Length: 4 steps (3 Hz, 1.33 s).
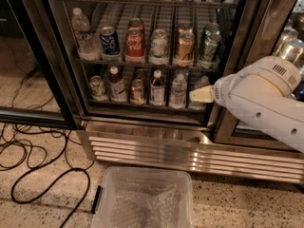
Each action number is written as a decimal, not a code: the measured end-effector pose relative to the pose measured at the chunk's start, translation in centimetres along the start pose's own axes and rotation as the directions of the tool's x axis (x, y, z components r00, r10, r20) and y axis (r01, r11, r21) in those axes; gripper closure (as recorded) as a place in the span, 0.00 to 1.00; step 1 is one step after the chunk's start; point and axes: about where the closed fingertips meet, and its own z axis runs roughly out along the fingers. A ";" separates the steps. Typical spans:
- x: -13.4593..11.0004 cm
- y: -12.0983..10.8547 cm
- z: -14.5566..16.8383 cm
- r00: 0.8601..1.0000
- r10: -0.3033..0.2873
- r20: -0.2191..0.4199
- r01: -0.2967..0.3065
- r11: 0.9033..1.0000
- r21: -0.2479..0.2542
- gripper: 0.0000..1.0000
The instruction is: Pick green can from middle shelf of fridge
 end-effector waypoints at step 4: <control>-4.6 1.8 0.7 0.983 0.080 0.163 -0.075 0.997 -0.032 0.03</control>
Offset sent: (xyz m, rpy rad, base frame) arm 0.0034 -0.0048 0.0065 -0.0005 -0.0303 -0.0263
